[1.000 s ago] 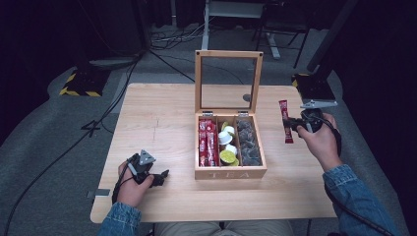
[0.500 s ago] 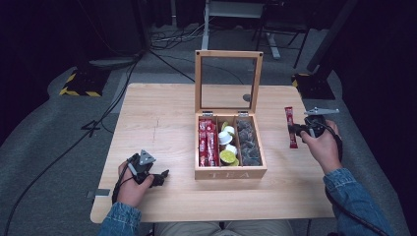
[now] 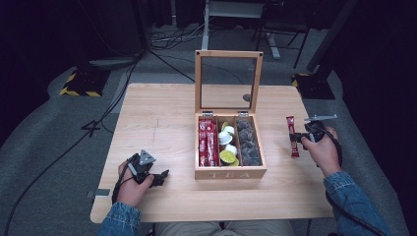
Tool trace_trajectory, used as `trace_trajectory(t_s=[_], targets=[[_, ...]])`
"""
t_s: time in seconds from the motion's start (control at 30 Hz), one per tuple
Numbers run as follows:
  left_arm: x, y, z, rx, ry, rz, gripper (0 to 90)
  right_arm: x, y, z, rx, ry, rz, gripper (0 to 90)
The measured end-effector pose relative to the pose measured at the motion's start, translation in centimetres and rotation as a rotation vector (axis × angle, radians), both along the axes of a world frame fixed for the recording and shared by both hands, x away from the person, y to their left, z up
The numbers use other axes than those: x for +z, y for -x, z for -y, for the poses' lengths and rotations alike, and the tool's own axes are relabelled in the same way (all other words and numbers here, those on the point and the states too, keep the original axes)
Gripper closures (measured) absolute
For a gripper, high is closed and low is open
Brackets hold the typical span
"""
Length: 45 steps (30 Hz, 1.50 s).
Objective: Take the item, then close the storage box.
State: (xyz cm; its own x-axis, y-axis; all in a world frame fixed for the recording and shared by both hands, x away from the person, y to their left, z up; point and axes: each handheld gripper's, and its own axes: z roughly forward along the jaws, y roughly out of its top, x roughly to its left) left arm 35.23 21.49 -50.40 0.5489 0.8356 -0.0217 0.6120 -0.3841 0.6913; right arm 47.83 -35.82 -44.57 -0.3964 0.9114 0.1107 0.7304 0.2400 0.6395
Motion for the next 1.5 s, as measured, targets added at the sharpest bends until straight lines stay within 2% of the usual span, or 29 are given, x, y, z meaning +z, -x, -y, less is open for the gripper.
trace_trajectory(t_s=[0.17,0.43,0.5,0.63,0.83,1.0,1.1,1.33,1.5], targets=[[0.0,-0.1,0.0,0.000,0.001,-0.002,15.0,-0.8,0.2,0.0,-0.026,-0.021,-0.060,79.8],[0.0,-0.4,0.1,-0.008,-0.006,-0.003,14.6,-1.8,0.3,-0.1,-0.069,-0.012,-0.108,79.1],[0.0,-0.3,0.1,-0.001,-0.001,-0.005,14.6,-2.1,0.3,-0.2,-0.084,-0.019,-0.117,76.5],[0.0,-0.4,0.2,0.000,0.003,-0.003,14.5,-2.3,0.3,-0.3,-0.098,-0.022,-0.106,65.2],[0.0,-0.4,0.2,-0.004,0.001,-0.002,14.5,-1.5,0.5,-0.1,-0.098,-0.030,-0.027,48.7],[0.0,-0.6,0.2,-0.009,-0.002,-0.002,14.1,0.0,0.9,0.2,-0.074,-0.054,0.057,41.6],[0.0,-0.7,0.3,-0.012,0.000,-0.007,13.8,1.0,1.1,0.2,-0.051,-0.055,0.102,41.1],[0.0,-0.8,0.3,-0.014,-0.003,-0.003,13.5,4.0,1.4,-0.2,0.003,-0.106,0.218,39.4],[0.0,-0.8,0.3,-0.014,-0.003,-0.003,13.5,6.1,1.3,-1.0,0.071,-0.128,0.314,39.3]])
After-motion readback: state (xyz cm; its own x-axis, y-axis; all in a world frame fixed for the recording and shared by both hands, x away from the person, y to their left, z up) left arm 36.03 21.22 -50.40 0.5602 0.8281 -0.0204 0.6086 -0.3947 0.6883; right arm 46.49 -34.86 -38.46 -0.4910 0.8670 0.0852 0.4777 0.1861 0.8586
